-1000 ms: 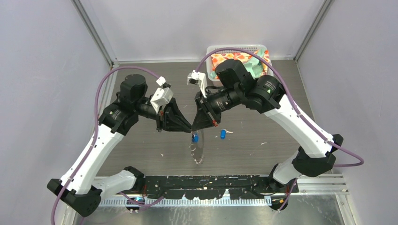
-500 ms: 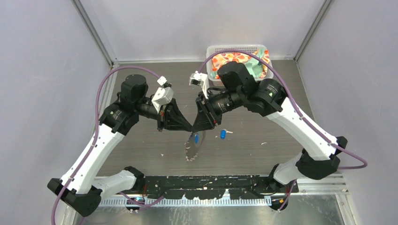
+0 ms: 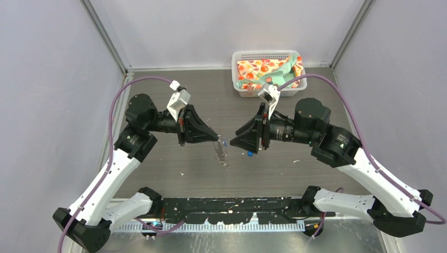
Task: Put the keys on the keyring
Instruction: Adjust the key on the keyring.
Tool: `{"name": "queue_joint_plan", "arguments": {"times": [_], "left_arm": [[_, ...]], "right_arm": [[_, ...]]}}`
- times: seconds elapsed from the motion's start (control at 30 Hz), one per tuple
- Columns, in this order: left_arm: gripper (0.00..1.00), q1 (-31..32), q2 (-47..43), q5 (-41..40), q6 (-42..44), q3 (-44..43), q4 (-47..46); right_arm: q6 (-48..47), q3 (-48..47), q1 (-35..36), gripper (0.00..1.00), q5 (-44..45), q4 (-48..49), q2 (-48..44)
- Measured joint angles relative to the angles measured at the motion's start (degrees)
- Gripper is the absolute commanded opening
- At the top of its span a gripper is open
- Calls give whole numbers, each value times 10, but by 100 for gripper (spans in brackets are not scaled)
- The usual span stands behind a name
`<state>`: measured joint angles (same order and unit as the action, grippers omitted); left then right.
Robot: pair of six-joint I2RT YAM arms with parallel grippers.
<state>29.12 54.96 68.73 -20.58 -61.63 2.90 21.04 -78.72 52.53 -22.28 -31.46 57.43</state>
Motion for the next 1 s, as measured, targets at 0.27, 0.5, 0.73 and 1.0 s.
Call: {"name": "queue_joint_plan", "arguments": {"times": [0.27, 0.5, 0.73, 1.0], "left_arm": [[0, 0, -24, -22, -68, 27, -93], [0, 0, -42, -31, -76, 39, -115], [0, 0, -50, -38, -78, 41, -126], [0, 0, -51, -44, -91, 43, -138]], "right_arm": [[53, 82, 0, 50, 16, 119, -5], [76, 95, 0, 30, 7, 174, -4], [96, 110, 0, 25, -19, 203, -5], [109, 116, -1, 25, -42, 207, -5]]}}
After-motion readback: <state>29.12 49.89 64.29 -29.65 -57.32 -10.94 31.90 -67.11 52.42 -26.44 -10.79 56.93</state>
